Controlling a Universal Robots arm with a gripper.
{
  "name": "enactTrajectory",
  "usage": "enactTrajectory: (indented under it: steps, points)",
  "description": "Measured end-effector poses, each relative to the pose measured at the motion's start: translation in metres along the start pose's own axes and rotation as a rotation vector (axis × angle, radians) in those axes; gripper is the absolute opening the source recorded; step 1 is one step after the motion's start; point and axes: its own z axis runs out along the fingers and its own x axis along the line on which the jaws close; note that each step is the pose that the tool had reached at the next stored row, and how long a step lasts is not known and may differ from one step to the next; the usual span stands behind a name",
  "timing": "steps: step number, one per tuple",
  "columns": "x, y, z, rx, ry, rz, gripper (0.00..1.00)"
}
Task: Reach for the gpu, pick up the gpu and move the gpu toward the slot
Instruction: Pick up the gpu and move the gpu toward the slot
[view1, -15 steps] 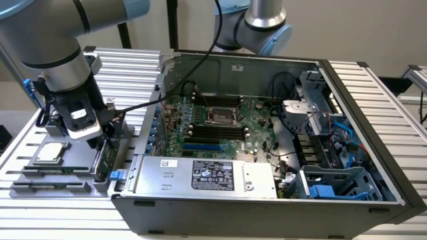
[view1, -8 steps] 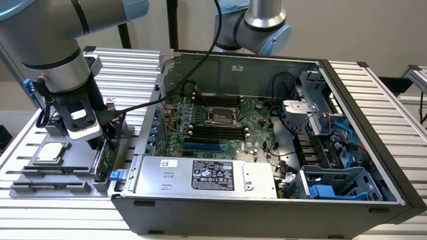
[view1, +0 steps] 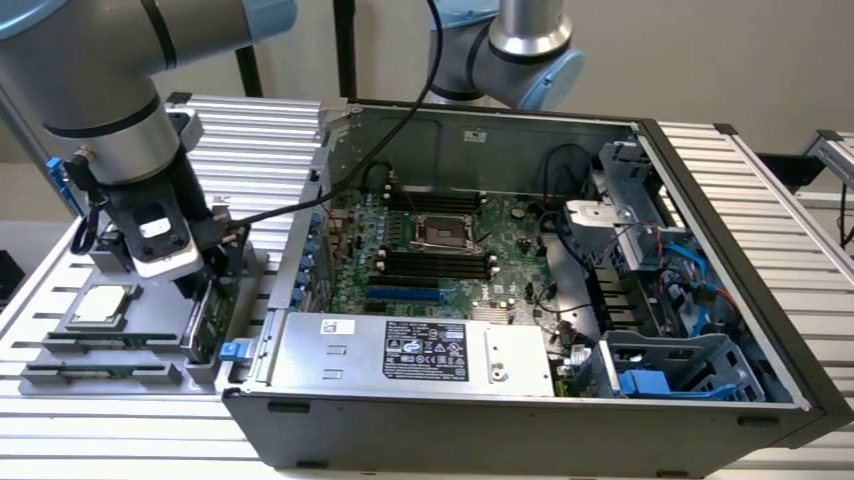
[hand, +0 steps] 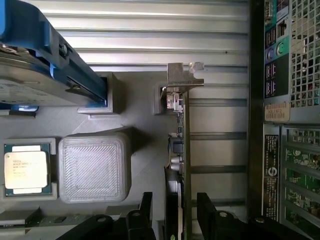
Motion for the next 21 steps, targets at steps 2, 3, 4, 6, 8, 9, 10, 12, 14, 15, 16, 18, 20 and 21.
enactTrajectory:
  steps: [2, 3, 4, 6, 8, 9, 10, 12, 14, 15, 16, 18, 20, 21]
  points:
    - [-0.0001, 0.0008, 0.0000, 0.0000, 0.0000, 0.000, 0.46]
    - [0.0000, 0.0012, 0.0000, 0.0000, 0.0000, 0.000, 0.39]
    - [0.0000, 0.0017, 0.0000, 0.0000, 0.0000, 0.000, 0.39]
    - [-0.0001, 0.0023, 0.0000, 0.0000, 0.0000, 0.000, 0.39]
    - [0.0000, 0.0028, 0.0000, 0.0001, 0.0001, 0.000, 0.36]
    - [0.0000, 0.0030, -0.0001, 0.0002, 0.0001, 0.001, 0.29]
    - [0.0000, 0.0031, 0.0000, 0.0001, 0.0001, 0.001, 0.29]
    - [-0.0001, 0.0031, 0.0000, 0.0000, 0.0000, 0.001, 0.29]
    - [0.0000, 0.0031, -0.0001, 0.0002, 0.0001, 0.001, 0.27]
    - [0.0000, 0.0031, -0.0001, 0.0002, 0.0001, 0.001, 0.27]
    - [0.0000, 0.0031, -0.0001, 0.0002, 0.0001, 0.001, 0.26]
    - [0.0000, 0.0031, -0.0001, 0.0000, 0.0003, 0.001, 0.26]
    - [0.0000, 0.0032, -0.0003, -0.0002, 0.0016, 0.001, 0.26]
    - [-0.0001, 0.0032, -0.0009, -0.0002, 0.0028, 0.001, 0.26]
